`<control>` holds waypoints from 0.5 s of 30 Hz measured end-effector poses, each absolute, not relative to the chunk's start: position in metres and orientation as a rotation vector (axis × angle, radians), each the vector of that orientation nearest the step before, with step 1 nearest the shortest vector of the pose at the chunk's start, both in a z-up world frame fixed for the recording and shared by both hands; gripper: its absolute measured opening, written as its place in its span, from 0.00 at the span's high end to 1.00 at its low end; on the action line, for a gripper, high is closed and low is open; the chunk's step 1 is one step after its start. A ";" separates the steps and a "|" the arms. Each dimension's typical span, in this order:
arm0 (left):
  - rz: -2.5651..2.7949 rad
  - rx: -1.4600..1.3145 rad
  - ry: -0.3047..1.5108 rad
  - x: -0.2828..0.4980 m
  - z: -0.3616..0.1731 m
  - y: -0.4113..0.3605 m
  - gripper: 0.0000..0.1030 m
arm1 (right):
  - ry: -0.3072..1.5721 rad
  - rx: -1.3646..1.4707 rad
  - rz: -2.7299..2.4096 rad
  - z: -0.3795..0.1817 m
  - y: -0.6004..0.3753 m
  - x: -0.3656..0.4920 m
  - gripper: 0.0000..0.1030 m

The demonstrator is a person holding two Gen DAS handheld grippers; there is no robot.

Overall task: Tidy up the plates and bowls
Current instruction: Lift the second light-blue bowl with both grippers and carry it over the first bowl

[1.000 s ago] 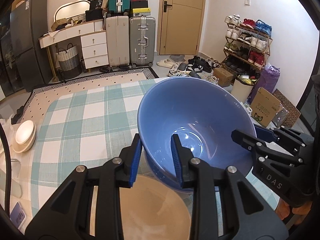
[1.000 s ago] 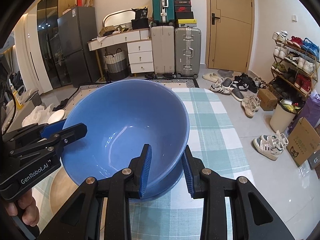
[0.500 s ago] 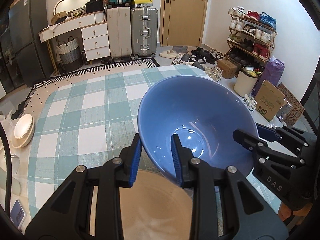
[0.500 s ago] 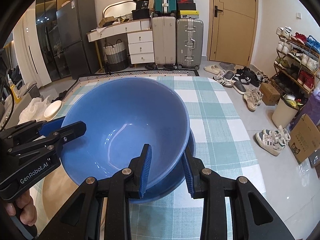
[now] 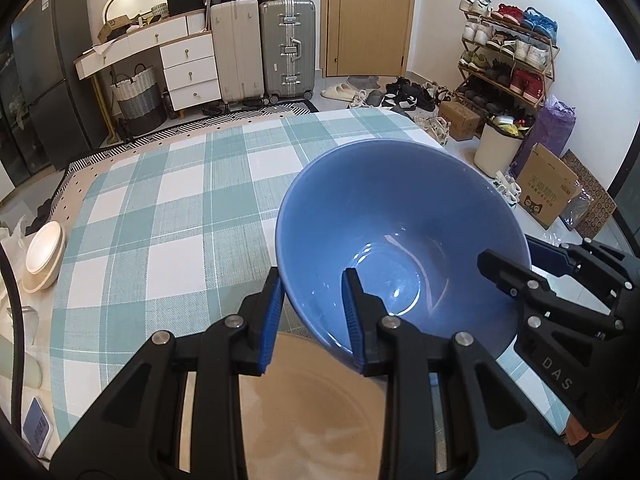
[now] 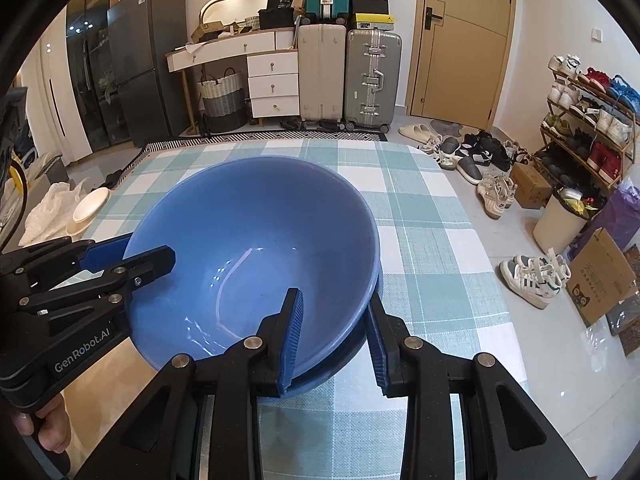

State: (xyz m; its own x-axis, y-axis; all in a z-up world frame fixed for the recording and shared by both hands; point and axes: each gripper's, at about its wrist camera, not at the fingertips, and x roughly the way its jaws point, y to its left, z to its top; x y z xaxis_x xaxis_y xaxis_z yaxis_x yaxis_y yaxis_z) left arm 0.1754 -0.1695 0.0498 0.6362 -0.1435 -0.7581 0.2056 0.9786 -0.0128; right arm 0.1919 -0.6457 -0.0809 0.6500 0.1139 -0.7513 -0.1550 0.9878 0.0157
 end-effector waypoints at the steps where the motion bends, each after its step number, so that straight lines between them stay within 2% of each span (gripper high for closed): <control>1: -0.199 0.079 0.860 0.177 0.048 -0.170 0.75 | 0.848 -0.060 0.147 -0.081 -0.645 0.192 0.69; 15: -0.184 0.120 0.873 0.183 0.029 -0.172 0.75 | 0.821 -0.174 0.070 -0.090 -0.630 0.188 0.67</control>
State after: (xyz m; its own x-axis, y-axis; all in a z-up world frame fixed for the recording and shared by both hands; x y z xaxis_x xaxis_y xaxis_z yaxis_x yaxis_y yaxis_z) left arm 0.1834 -0.1723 0.0288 0.6282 -0.1115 -0.7701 0.2095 0.9774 0.0293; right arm 0.1879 -0.6296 -0.0896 0.6798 -0.0055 -0.7333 -0.1289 0.9835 -0.1268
